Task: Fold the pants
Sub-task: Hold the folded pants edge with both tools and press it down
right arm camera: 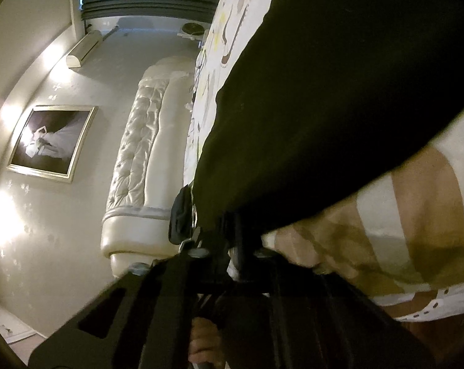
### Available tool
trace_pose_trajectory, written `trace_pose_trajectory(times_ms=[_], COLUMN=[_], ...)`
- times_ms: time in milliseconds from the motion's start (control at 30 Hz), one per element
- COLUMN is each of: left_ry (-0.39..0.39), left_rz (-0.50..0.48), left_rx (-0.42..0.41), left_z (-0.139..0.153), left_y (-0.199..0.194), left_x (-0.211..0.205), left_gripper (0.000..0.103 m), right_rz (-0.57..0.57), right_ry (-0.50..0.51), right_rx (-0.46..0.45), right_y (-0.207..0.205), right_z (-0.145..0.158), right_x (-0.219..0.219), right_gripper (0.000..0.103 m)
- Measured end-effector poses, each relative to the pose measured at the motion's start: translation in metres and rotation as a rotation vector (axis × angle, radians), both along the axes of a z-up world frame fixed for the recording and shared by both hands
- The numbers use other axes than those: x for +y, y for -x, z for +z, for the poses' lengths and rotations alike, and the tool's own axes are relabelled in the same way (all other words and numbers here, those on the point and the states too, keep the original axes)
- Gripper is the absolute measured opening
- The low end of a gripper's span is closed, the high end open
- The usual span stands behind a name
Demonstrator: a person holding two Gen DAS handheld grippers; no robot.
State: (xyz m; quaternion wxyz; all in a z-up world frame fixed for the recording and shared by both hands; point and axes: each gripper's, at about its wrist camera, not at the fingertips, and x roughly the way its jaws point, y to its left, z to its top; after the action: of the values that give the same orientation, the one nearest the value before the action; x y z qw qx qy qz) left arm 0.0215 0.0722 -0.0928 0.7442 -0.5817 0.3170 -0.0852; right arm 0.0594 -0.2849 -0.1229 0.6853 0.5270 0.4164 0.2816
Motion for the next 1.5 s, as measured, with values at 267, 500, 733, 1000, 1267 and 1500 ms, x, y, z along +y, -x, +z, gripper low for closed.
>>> trace_pose_trajectory(times_ms=[267, 500, 733, 1000, 1267, 1500], left_ry=[-0.009, -0.008, -0.039, -0.019, -0.021, -0.056], left_rz=[-0.004, -0.004, -0.007, -0.013, -0.018, -0.026], left_rx=[-0.010, -0.011, 0.016, 0.030, 0.020, 0.013], left_z=[0.003, 0.004, 0.002, -0.004, -0.002, 0.002], left_y=[-0.004, -0.005, -0.005, -0.005, 0.001, 0.007], left_x=[-0.003, -0.004, 0.000, 0.005, 0.008, 0.010], left_gripper=[0.049, 0.049, 0.030, 0.012, 0.011, 0.011], right_rz=[0.053, 0.018, 0.004, -0.037, 0.023, 0.051], right_ry=[-0.078, -0.117, -0.076, -0.041, -0.014, 0.003], right_rx=[0.075, 0.120, 0.093, 0.095, 0.051, 0.037], right_y=[-0.005, -0.016, -0.017, -0.024, -0.025, -0.018], right_z=[-0.017, -0.032, -0.023, -0.019, -0.013, -0.013], right_x=[0.010, 0.017, 0.020, 0.028, 0.040, 0.040], right_gripper=[0.006, 0.026, 0.035, 0.042, 0.008, 0.007])
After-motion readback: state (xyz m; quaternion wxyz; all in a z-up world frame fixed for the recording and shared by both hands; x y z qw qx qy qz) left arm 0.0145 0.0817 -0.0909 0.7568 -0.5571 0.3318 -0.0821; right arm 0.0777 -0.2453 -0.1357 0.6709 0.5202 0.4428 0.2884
